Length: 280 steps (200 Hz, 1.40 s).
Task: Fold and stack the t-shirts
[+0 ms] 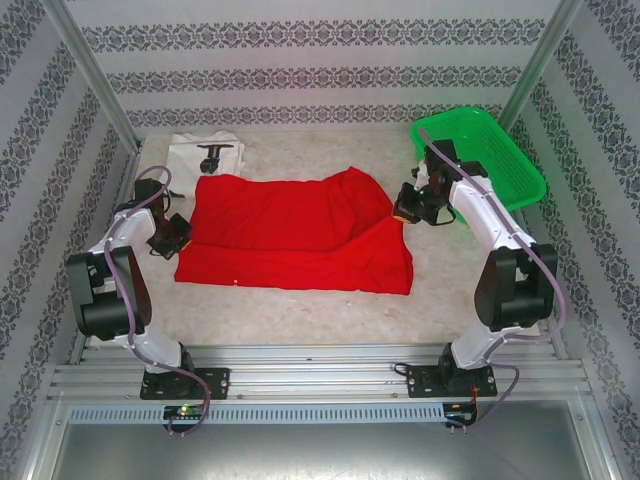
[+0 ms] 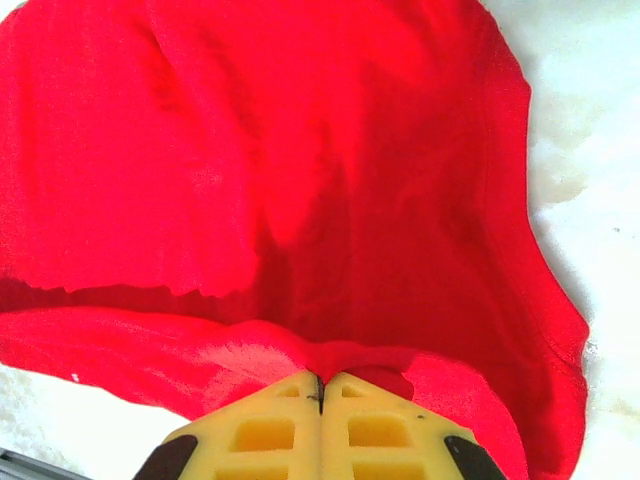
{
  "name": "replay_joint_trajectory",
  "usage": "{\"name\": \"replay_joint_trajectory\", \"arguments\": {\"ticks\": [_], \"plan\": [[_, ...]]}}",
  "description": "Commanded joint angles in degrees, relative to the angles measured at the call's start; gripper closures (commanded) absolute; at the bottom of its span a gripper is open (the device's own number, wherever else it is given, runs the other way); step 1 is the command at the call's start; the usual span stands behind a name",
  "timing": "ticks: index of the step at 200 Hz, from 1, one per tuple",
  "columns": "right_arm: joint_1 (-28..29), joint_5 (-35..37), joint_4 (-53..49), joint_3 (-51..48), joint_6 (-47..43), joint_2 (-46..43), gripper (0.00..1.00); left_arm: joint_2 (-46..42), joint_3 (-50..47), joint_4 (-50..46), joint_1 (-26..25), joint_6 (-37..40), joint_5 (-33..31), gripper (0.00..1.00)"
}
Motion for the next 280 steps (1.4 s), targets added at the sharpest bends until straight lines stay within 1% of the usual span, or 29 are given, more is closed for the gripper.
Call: {"name": "replay_joint_trajectory", "arguments": {"ticks": [1,4,11,17,27,37,41,54,61,83,123,140,153,171,199,234,280], "plan": [[0.34,0.83,-0.21,2.56,-1.32,1.74,1.00,1.49,1.91,1.80,-0.52,1.20,0.26,0.96],[0.46,0.77,-0.21,2.73,-1.31,1.97,1.00,1.70,1.99,1.89,-0.53,1.05,0.34,0.93],[0.60,0.74,-0.20,3.22,-1.34,2.54,1.00,1.99,2.09,2.41,-0.51,0.58,0.66,0.77],[0.67,0.74,-0.26,3.57,-1.30,3.07,1.00,1.96,2.15,3.04,-0.55,0.14,1.06,0.67],[0.94,0.74,-0.16,4.35,-1.23,3.87,1.00,1.37,2.40,3.79,-0.59,-0.59,1.64,0.57],[1.21,0.66,-0.02,5.13,-1.15,4.67,1.00,0.30,3.17,4.04,-0.68,-1.33,2.15,0.50],[1.35,0.66,-0.02,5.45,-1.11,5.04,1.00,-0.18,3.64,4.01,-0.75,-1.68,2.46,0.39],[1.77,0.66,0.13,6.64,-0.86,6.30,1.00,-2.12,5.20,3.26,-1.29,-2.37,3.35,0.33],[1.92,0.57,0.24,7.34,-0.80,7.06,1.00,-3.43,5.85,2.76,-2.07,-2.56,3.44,0.31],[2.58,0.37,0.51,9.21,-0.51,9.50,1.00,-7.90,6.00,1.11,-5.09,-3.42,3.36,0.30],[3.19,0.69,0.22,13.32,-0.50,13.27,1.00,-16.26,-0.92,-2.33,-9.94,-5.70,1.92,0.33],[3.35,1.33,-0.38,15.23,-0.80,14.62,1.00,-19.14,-4.96,-3.75,-10.79,-6.84,0.55,0.37],[3.46,1.70,-0.80,16.47,-1.04,15.64,1.00,-20.51,-8.15,-3.88,-10.79,-7.93,-0.93,0.43],[3.53,2.79,-1.83,18.39,-1.51,16.96,1.00,-20.71,-11.17,-2.80,-10.62,-9.69,-3.11,0.50],[3.52,3.62,-2.35,20.46,-1.74,18.11,1.00,-18.29,-13.61,0.40,-9.51,-11.38,-5.35,0.57],[3.98,3.08,-2.76,22.32,-1.82,20.16,1.00,-14.02,-13.79,2.12,-9.14,-11.30,-6.75,0.59],[4.66,1.53,-2.09,24.99,-0.21,24.35,1.00,-11.96,-16.42,4.02,-7.29,-11.85,-8.60,0.61]]}}
